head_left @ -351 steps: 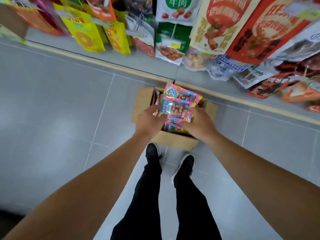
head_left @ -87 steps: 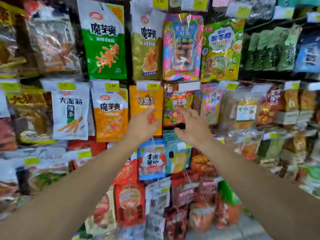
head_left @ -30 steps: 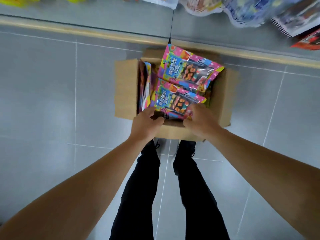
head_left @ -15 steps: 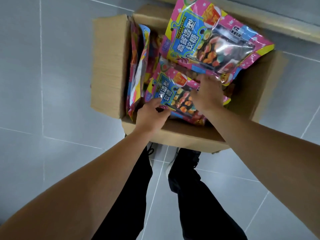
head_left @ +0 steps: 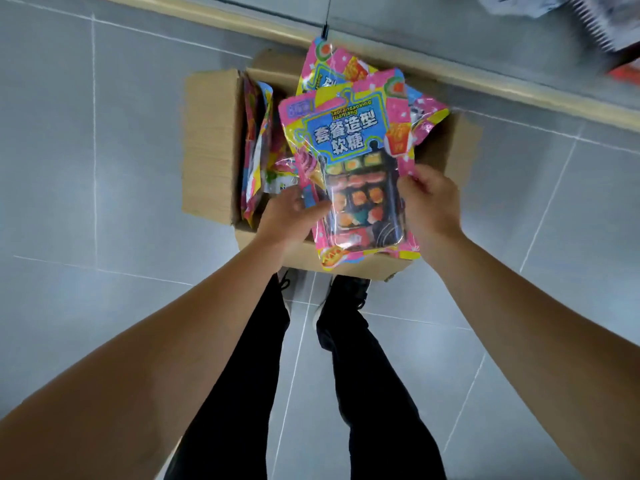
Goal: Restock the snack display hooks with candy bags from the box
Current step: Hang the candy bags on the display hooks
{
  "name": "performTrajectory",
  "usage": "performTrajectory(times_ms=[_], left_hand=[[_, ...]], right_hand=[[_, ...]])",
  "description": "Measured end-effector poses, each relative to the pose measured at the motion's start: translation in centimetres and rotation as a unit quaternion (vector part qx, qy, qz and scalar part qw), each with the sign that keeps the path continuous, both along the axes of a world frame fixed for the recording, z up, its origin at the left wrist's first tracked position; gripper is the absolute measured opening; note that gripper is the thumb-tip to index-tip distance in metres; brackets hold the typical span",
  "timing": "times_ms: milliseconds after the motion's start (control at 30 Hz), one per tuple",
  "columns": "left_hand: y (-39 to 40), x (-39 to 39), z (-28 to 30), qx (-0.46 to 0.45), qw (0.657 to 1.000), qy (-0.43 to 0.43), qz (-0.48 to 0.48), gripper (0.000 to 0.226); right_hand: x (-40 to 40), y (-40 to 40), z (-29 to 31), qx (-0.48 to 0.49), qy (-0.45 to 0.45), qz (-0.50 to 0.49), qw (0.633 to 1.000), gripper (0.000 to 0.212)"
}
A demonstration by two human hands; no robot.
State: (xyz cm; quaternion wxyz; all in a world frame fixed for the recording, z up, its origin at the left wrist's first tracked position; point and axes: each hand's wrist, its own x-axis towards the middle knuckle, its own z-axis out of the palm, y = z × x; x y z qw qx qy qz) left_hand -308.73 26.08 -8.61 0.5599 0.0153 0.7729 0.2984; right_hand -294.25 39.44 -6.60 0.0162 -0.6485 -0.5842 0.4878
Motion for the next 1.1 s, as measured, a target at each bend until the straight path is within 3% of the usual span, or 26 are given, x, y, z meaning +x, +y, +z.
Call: performTrajectory(times_ms=[100, 167, 300, 367, 600, 767, 900, 1100], left_hand=[[0.7, -0.8, 5.2, 0.027, 1.000, -0.012, -0.004, 0.010], [0.6, -1.3, 8.7, 0.048, 0.999, -0.009, -0.009, 0.010], [-0.1, -2.6, 16.2, 0.092, 0.994, -0.059, 0.004, 0.039], [-0.7, -3.2, 19.9, 0.108, 0.992, -0.070, 0.002, 0.038], [-3.1, -4.8, 32.6, 0.160, 0.984, -0.072, 0.005, 0.010], [-5.3, -4.9, 39.6, 0.198, 0.978, -0.054, -0.023, 0.013], [-7.5, -3.8, 43.6, 0.233, 0.971, -0.037, -0.041, 0.016], [-9.4, 0.6, 50.2, 0.288, 0.956, 0.011, -0.064, 0.022]], right_hand=[[-0.1, -0.3, 4.9, -0.069, 0.031, -0.102, 0.992, 0.016], [-0.4, -0.8, 8.2, -0.095, 0.040, -0.136, 0.985, 0.016], [-1.0, -2.1, 15.9, -0.117, 0.061, -0.163, 0.978, 0.018], [-1.3, -3.0, 19.9, -0.123, 0.070, -0.172, 0.975, 0.018], [-2.5, -5.3, 32.7, -0.108, 0.123, -0.197, 0.967, 0.017], [-1.6, -8.5, 39.4, -0.091, 0.169, -0.212, 0.958, 0.020], [0.3, -11.6, 43.8, -0.085, 0.215, -0.221, 0.947, 0.009], [5.3, -14.0, 49.1, -0.049, 0.297, -0.210, 0.930, 0.015]])
